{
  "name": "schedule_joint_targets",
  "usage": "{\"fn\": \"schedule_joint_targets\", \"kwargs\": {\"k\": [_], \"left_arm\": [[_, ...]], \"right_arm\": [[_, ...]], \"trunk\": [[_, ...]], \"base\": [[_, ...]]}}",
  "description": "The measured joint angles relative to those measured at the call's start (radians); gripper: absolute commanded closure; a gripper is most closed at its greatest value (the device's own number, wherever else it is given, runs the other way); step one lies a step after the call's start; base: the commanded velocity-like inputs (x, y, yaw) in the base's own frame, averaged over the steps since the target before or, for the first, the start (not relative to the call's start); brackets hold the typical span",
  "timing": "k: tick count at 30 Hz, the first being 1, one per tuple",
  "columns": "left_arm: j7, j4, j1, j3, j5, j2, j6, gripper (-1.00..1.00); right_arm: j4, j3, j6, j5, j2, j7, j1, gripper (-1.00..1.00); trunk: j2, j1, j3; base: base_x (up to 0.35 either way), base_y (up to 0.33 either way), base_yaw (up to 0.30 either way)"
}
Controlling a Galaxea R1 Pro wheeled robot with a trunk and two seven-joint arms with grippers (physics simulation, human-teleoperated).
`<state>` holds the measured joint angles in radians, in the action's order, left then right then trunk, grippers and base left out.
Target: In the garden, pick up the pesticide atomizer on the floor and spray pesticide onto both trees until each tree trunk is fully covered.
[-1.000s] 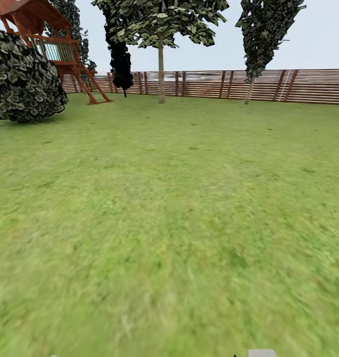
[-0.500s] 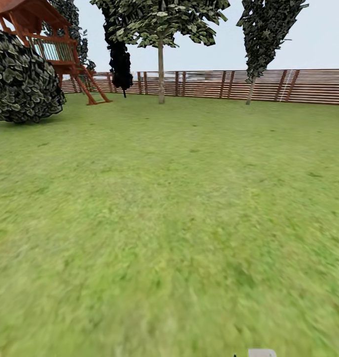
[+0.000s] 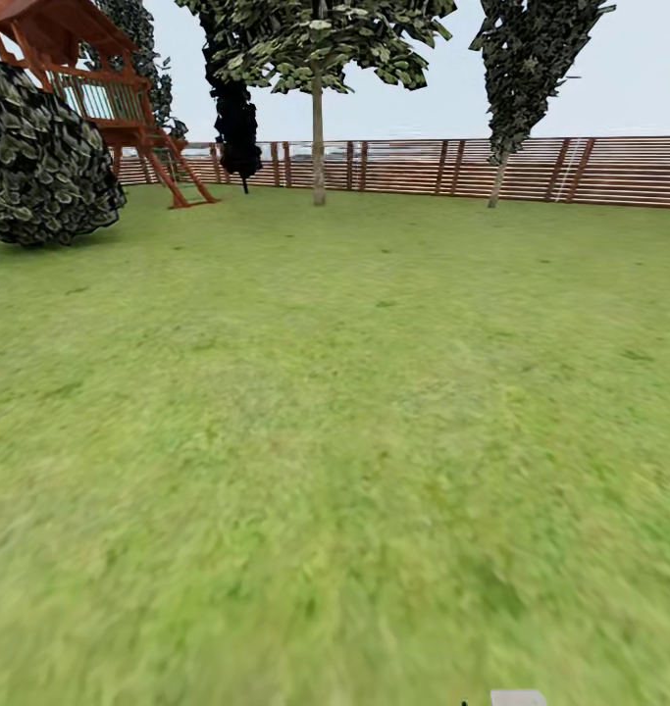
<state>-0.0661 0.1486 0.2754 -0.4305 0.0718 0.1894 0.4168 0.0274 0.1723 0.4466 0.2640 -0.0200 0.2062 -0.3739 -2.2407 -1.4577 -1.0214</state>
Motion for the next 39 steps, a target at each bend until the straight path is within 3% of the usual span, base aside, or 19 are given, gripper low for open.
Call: {"fn": "schedule_joint_targets", "kwargs": {"k": [39], "left_arm": [[0.0, 0.0, 0.0, -0.001, -0.005, 0.001, 0.0, 1.0]], "right_arm": [[0.0, 0.0, 0.0, 0.0, 0.0, 0.0, 0.0, -1.0]], "trunk": [[0.0, 0.0, 0.0]], "base": [[0.338, 0.0, 0.0]]}}
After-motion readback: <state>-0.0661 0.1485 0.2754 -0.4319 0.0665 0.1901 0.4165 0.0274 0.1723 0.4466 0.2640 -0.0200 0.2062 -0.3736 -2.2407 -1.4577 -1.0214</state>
